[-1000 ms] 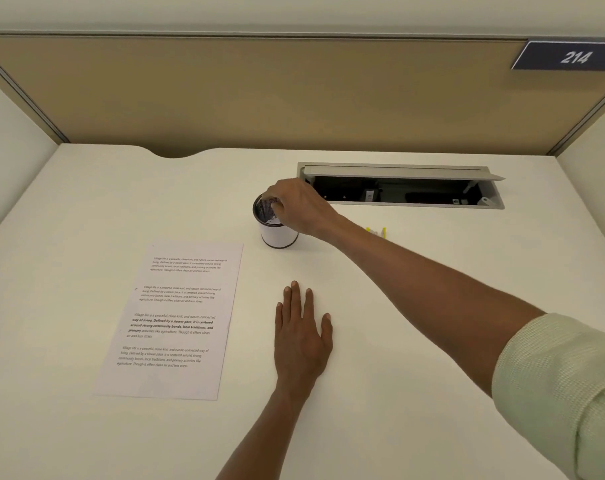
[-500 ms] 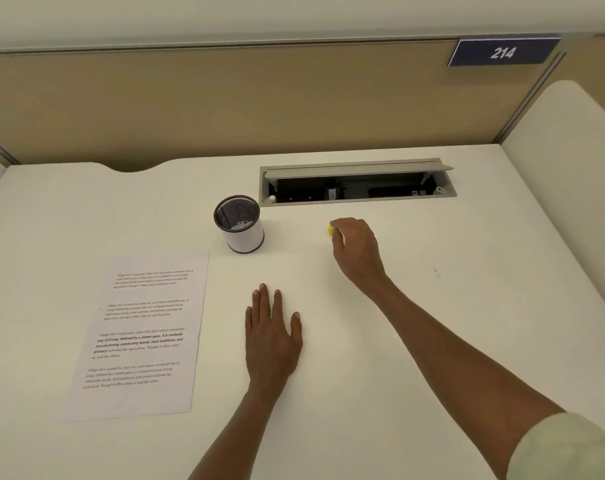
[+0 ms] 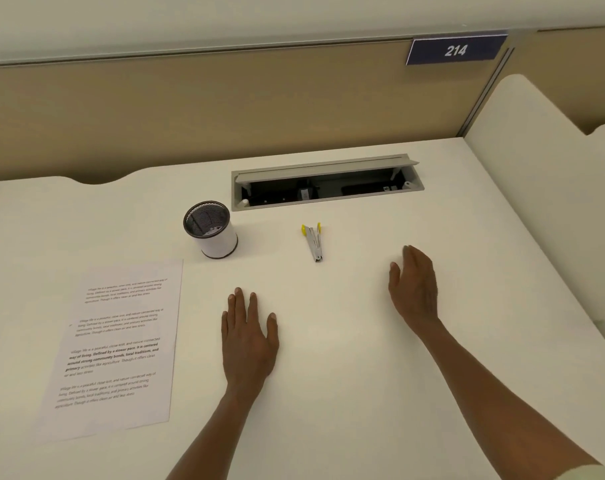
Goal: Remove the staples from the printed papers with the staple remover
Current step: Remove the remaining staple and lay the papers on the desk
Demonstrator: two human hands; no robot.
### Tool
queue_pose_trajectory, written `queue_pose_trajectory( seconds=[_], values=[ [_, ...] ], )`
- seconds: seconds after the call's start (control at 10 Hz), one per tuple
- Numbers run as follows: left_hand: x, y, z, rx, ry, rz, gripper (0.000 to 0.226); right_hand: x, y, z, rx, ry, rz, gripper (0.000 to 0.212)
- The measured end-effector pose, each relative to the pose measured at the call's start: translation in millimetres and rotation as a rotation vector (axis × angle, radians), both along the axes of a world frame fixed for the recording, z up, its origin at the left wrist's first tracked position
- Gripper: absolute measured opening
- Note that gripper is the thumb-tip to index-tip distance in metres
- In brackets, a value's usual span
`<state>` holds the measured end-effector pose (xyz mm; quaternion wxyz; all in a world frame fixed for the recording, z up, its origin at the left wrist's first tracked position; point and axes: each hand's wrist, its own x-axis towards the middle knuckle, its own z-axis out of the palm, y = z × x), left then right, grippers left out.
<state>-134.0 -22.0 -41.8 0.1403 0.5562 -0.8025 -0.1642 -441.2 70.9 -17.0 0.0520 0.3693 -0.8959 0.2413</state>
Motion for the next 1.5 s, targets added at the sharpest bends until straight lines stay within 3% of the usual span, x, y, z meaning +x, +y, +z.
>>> queue_pose_trajectory(
  seconds=[0.2, 0.5, 0.6, 0.7, 0.8, 0.9, 1.0, 1.1, 1.2, 1.4, 1.5],
  values=[
    [-1, 0, 0, 0.007, -0.007, 0.005, 0.069, 7, 35, -21, 0.332, -0.082, -0.207, 0.089],
    [-2, 0, -1, 0.004, -0.014, 0.001, 0.068, -3, -1, -18, 0.349, -0.119, -0.095, 0.104],
    [-1, -1, -1, -0.003, -0.018, 0.0, 0.069, -6, -8, -21, 0.346, -0.11, -0.046, 0.101],
    [0, -1, -1, -0.002, -0.016, 0.001, 0.068, -13, -7, -22, 0.236, -0.162, -0.019, 0.084],
    [0, -1, -2, -0.004, -0.016, 0.0, 0.067, -30, 3, -15, -0.028, -0.251, -0.001, 0.051],
    [0, -1, -2, 0.0, -0.02, 0.0, 0.068, -47, 8, -5, -0.008, -0.207, 0.068, 0.036],
    [0, -1, -3, 0.001, -0.022, -0.004, 0.068, -58, 5, 3, 0.146, -0.223, 0.212, 0.034],
    [1, -1, -3, -0.004, -0.017, -0.001, 0.069, -64, 0, 11, 0.213, -0.388, 0.265, 0.028],
    [0, -1, -3, -0.008, -0.012, -0.002, 0.069, -69, -5, 14, 0.325, -0.406, 0.279, 0.031],
    [0, -1, -4, -0.01, -0.004, 0.0, 0.068, -73, -12, 20, 0.351, -0.355, 0.324, 0.012],
    [0, -1, -3, -0.011, -0.005, 0.0, 0.068, -75, -15, 19, 0.326, -0.251, 0.333, 0.014]
  ],
)
